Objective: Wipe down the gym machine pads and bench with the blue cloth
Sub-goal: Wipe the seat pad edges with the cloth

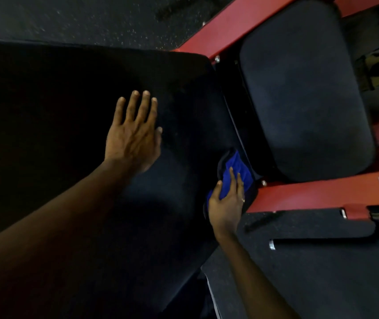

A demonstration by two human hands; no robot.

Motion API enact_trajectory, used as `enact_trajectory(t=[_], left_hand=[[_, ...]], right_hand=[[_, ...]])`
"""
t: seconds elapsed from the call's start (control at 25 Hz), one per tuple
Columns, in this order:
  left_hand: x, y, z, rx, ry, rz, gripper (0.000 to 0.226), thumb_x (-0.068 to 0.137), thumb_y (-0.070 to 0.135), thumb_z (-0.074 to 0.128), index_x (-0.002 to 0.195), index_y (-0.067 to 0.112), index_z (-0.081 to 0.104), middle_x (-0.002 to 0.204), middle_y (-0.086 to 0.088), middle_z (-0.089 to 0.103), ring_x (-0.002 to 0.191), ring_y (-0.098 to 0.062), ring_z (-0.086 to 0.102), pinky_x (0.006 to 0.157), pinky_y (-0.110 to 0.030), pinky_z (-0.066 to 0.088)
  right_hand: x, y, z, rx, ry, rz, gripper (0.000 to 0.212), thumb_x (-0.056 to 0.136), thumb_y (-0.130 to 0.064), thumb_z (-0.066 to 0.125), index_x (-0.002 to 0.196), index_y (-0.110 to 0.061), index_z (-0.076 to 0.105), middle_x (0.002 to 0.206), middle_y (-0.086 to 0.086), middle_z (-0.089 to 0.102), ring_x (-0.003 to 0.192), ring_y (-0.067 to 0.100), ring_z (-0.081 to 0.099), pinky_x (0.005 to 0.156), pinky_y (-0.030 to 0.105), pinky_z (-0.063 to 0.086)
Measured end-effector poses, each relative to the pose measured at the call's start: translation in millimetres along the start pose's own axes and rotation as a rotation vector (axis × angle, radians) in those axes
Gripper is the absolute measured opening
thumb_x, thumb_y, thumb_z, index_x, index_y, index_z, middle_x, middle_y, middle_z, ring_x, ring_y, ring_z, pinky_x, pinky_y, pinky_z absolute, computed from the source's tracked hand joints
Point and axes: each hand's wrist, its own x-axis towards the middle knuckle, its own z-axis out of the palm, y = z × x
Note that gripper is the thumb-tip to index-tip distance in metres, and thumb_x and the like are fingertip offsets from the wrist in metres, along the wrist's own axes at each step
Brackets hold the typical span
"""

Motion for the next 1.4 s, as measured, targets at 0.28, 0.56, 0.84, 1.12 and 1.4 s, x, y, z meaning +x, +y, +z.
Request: enact_trajectory(t=[0.28, 0.56, 0.84, 1.12, 1.4], left_hand=[[-5.8, 11.9, 3.9, 0.051, 0.018, 0.007, 0.071, 0.102, 0.044, 0.026, 0.155, -0.001, 0.014, 0.162, -0.023, 0.013, 0.152, -0.035, 0.009, 0.123, -0.049, 0.009], [-4.5, 12.1, 3.4, 0.051, -0.043, 0.153, 0.061, 0.104, 0.037, 0.011, 0.157, 0.007, 0.01, 0.165, -0.011, 0.008, 0.153, -0.024, 0.006, 0.124, -0.044, 0.005], [-4.7, 13.9, 5.3, 0.054, -0.074, 0.137, 0.062, 0.103, 0.039, 0.004, 0.158, 0.008, 0.001, 0.166, -0.01, -0.001, 0.153, -0.023, -0.002, 0.124, -0.044, 0.002], [-3.6, 16.7, -1.0, 0.023, -0.106, 0.118, 0.063, 0.102, 0.039, 0.006, 0.158, 0.009, 0.004, 0.166, -0.01, 0.002, 0.153, -0.023, 0.0, 0.124, -0.044, 0.003], [-3.0, 16.8, -4.0, 0.013, -0.127, 0.119, 0.062, 0.103, 0.038, 0.007, 0.158, 0.009, 0.001, 0.166, -0.01, 0.0, 0.153, -0.023, -0.002, 0.124, -0.044, 0.001]], right_hand=[[106.0, 30.1, 0.3, -0.077, 0.029, 0.405, 0.056, 0.099, -0.033, 0.049, 0.151, -0.014, 0.041, 0.156, 0.016, 0.039, 0.142, 0.035, 0.037, 0.115, 0.039, 0.027], [5.2, 3.7, -4.3, -0.05, -0.005, 0.147, 0.054, 0.101, -0.035, 0.051, 0.153, -0.025, 0.039, 0.161, 0.008, 0.031, 0.147, 0.031, 0.03, 0.117, 0.044, 0.027], [104.2, -25.0, 15.9, -0.099, -0.011, 0.336, 0.056, 0.1, -0.037, 0.047, 0.154, -0.026, 0.035, 0.163, 0.006, 0.03, 0.147, 0.033, 0.031, 0.116, 0.045, 0.031], [143.1, -125.2, 55.2, -0.005, -0.151, -0.353, 0.054, 0.101, -0.037, 0.045, 0.154, -0.031, 0.036, 0.163, 0.0, 0.029, 0.15, 0.027, 0.026, 0.12, 0.044, 0.029], [181.1, -163.5, 67.1, 0.003, -0.159, -0.326, 0.053, 0.102, -0.04, 0.043, 0.153, -0.031, 0.038, 0.162, 0.0, 0.031, 0.15, 0.028, 0.026, 0.121, 0.044, 0.028]])
